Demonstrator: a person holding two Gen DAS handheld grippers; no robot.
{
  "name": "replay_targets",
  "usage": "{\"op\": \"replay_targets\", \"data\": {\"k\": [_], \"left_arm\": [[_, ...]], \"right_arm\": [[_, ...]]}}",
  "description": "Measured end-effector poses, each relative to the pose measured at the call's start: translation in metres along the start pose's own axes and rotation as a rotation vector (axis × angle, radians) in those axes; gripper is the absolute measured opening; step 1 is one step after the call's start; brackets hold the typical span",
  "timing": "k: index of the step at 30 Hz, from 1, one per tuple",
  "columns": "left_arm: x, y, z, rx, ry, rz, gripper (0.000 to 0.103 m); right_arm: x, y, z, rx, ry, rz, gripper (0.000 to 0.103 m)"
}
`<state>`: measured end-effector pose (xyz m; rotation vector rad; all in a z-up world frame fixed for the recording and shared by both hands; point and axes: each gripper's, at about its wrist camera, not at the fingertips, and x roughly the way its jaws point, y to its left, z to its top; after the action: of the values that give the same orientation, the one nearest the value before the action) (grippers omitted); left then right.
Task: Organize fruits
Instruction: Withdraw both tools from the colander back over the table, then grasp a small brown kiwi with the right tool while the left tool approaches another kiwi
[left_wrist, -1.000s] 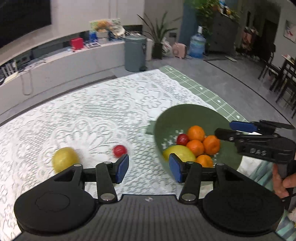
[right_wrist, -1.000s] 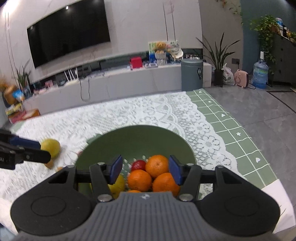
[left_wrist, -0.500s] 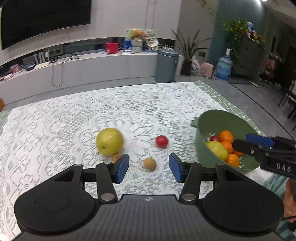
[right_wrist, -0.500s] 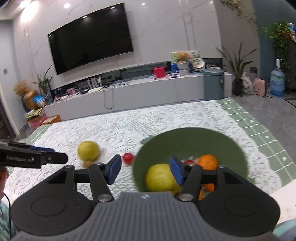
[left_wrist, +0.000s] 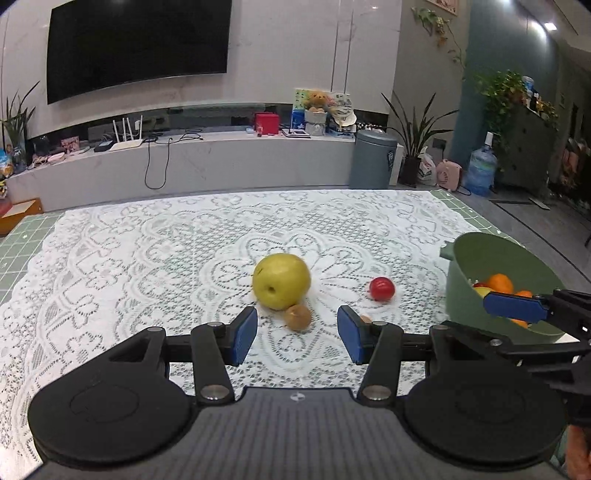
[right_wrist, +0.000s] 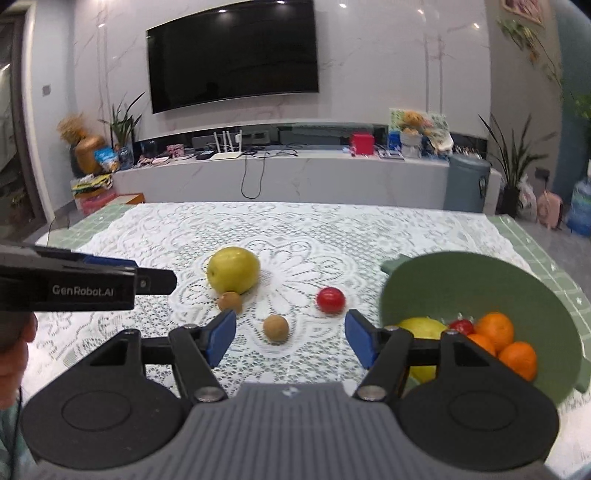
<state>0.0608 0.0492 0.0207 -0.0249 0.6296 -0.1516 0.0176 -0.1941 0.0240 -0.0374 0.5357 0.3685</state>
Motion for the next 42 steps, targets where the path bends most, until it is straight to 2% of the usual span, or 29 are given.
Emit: {"op": "replay_targets", "data": {"k": [5, 9, 13, 18, 24, 26, 30, 42], "left_arm": [[0.009, 0.013, -0.007, -0.041, 0.02, -0.014, 0.064], [0.017, 0.019, -0.013, -0.04, 0.053, -0.033, 0.064], [0.024, 0.021, -0.016, -0.044, 0.068, -0.062, 0.064], [0.039, 0.018, -0.019, -0.033, 0.094, -0.061, 0.064], [0.056, 0.014, -0.02, -0.011, 0.119, -0.077, 0.053], [0.061, 0.015, -0.02, -0.015, 0.126, -0.071, 0.051], [0.07, 0.018, -0.02, -0.005, 0.138, -0.054, 0.047], [0.095, 0.023, -0.015, -0.028, 0.168, -0.074, 0.044]], "right_arm": [[0.014, 0.014, -0.007, -0.116, -0.024, 0.007, 0.063], [0.028, 0.016, -0.011, -0.107, 0.014, 0.043, 0.064], [0.043, 0.015, -0.014, -0.086, 0.054, 0.041, 0.065], [0.061, 0.016, -0.015, -0.084, 0.088, 0.031, 0.064], [0.078, 0.015, -0.015, -0.1, 0.111, 0.014, 0.049], [0.084, 0.015, -0.015, -0.109, 0.116, 0.014, 0.049], [0.093, 0.013, -0.014, -0.127, 0.124, 0.017, 0.04], [0.114, 0.006, -0.01, -0.105, 0.13, 0.039, 0.034]]}}
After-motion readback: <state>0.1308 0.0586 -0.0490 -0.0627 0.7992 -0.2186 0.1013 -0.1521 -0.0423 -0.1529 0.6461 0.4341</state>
